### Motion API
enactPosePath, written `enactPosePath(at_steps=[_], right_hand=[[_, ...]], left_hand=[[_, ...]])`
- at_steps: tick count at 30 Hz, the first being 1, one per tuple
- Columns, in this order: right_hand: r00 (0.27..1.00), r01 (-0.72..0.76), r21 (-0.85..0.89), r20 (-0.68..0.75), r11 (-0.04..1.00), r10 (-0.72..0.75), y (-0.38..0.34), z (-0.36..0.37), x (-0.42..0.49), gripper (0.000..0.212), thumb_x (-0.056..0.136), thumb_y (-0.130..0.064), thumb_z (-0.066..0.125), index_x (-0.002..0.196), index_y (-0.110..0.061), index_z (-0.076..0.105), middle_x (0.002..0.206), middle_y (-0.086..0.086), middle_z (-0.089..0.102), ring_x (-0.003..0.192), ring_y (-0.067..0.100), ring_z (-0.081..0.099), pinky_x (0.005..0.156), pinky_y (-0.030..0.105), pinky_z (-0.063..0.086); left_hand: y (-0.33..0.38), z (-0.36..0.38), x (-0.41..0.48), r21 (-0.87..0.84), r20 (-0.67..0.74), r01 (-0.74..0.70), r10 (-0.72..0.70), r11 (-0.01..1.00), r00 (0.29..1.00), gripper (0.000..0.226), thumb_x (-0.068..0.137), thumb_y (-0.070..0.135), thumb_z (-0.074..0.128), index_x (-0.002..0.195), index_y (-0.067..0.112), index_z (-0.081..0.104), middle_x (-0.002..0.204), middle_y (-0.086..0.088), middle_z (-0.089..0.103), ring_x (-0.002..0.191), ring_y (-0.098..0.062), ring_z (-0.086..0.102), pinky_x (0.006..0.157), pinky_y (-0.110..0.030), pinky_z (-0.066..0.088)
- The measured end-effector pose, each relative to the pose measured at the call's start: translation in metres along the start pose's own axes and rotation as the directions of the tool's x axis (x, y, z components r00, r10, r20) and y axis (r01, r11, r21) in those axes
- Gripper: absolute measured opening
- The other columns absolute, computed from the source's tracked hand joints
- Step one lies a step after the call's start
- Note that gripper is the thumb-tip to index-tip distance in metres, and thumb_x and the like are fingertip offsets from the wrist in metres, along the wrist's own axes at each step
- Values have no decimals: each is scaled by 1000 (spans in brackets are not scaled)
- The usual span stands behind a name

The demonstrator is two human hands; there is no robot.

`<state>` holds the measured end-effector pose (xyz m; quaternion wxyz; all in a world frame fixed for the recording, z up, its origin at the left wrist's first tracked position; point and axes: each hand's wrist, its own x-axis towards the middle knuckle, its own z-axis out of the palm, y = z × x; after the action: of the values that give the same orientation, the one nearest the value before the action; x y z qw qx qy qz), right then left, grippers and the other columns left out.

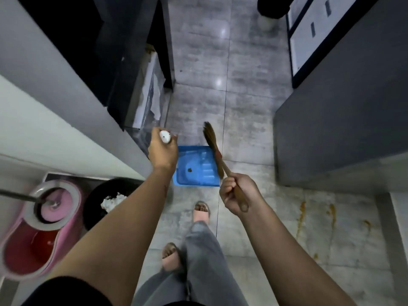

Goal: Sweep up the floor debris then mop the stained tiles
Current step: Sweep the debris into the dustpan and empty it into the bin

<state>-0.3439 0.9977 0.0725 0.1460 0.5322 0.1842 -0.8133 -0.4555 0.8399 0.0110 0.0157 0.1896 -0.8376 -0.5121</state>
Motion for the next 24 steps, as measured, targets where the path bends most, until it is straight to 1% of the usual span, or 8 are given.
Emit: enactPosePath(at_steps=[4,8,11,13,16,20,22,24], right_hand=[[999,9,-37,-52,999,-11,-33,31,28,13,105,-15,31,109,-15,43,44,-5,36,27,4,35,29,12,32],[997,-35,-30,-66,999,32,-65,54,55,17,105,-16,30,115,-20,43,46,-5,36,28,4,35,29,11,31],[993,-102,-57,-71,993,98,-80,67,78,20,105,-17,31,119,-18,46,55,0,44,29,5,39,30,11,34],[990,-110,-158,-109,981,93,-82,74,97,21,104,-15,33,120,-13,47,65,3,46,33,8,43,31,13,37],[992,-62,-432,-126,900,8,-74,81,119,18,102,-7,33,115,-7,45,71,7,44,53,13,45,33,16,40],[999,0,-673,-24,739,-21,-68,94,131,17,102,-15,36,116,-8,45,61,11,60,56,17,55,45,22,46],[998,47,-697,12,716,-54,-70,100,137,20,103,-21,40,116,-11,51,80,15,64,63,22,59,50,25,51],[993,114,-676,53,728,-106,-73,104,146,19,102,-16,41,112,-13,57,96,18,65,66,25,61,52,30,55]], left_hand=[[4,36,42,-31,45,44,-43,999,998,16,87,20,65,94,13,52,85,1,60,83,-23,58,75,-30,45],[2,62,78,-89,158,127,-112,988,981,18,87,10,67,94,12,50,78,6,54,78,-16,54,73,-25,44],[-6,72,98,-75,268,196,-170,978,948,23,87,4,65,98,11,46,82,2,51,82,-18,51,75,-30,46],[-10,75,113,-57,301,242,-214,969,929,27,87,1,62,104,12,45,93,-5,52,86,-20,51,77,-31,45],[-9,76,134,-16,283,275,-259,961,924,35,85,1,63,110,15,42,105,-7,52,95,-19,51,82,-30,43],[-13,73,142,37,258,217,-219,975,941,35,84,7,69,116,12,55,107,-5,61,98,-20,56,86,-30,45],[-19,71,138,175,245,146,-187,974,951,34,84,15,70,116,14,59,109,-5,64,98,-21,58,84,-29,45],[-24,68,136,317,227,76,-154,945,962,30,84,21,70,112,15,61,112,-7,66,101,-26,60,84,-32,48]])
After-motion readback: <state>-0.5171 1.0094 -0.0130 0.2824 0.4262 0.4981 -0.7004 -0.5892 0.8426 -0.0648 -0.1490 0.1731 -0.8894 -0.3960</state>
